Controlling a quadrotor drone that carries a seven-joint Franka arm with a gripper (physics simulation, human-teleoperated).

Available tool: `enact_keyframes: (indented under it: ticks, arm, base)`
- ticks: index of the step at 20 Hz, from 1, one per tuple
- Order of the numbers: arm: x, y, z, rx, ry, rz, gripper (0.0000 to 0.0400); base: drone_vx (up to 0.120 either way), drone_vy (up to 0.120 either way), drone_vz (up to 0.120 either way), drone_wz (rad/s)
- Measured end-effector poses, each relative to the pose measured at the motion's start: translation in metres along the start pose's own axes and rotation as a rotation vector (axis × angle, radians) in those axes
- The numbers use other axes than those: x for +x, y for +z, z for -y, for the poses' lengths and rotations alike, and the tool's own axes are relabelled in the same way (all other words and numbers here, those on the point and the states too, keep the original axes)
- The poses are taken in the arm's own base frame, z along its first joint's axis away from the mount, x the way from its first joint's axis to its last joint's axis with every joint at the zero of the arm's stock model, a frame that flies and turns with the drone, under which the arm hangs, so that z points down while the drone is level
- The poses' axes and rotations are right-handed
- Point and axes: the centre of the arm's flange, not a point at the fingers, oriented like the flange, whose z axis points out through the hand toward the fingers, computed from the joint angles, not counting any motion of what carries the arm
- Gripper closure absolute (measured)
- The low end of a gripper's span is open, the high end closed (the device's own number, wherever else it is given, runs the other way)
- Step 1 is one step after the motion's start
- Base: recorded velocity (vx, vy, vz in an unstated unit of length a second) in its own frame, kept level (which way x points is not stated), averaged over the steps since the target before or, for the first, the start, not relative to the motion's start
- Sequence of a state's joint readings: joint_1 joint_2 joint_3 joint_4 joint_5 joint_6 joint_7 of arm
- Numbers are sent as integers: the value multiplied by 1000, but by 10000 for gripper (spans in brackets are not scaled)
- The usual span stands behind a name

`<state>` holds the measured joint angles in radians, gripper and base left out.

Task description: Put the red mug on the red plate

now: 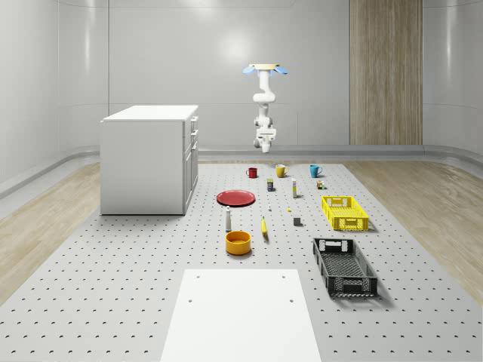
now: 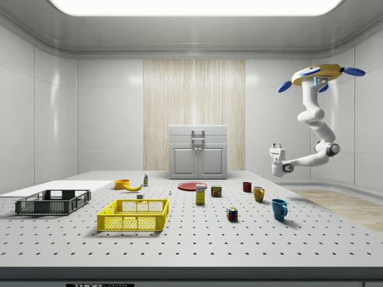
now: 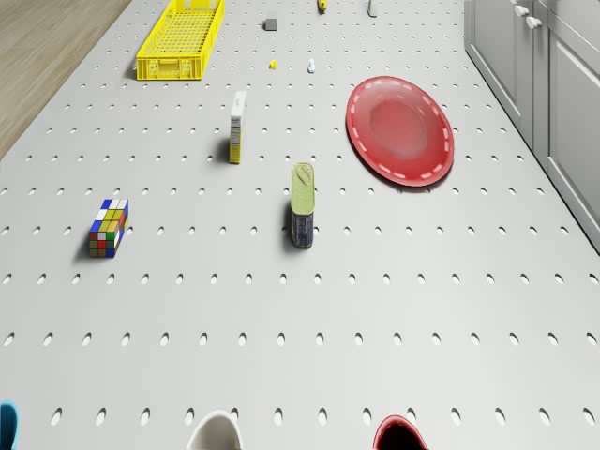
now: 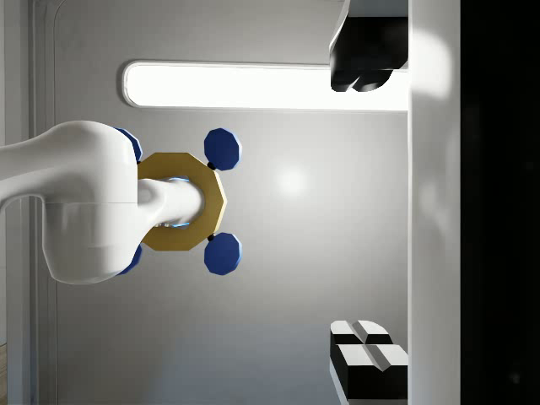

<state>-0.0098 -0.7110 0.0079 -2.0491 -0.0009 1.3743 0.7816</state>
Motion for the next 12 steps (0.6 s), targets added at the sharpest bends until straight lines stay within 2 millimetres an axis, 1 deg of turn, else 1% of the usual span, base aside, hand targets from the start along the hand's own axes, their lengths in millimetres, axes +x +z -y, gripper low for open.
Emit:
enact_keyframes:
  ticks: [12]
  arm:
    - [-4, 0, 2, -23, 0, -35, 0]
  base:
    - [0, -120, 0, 0]
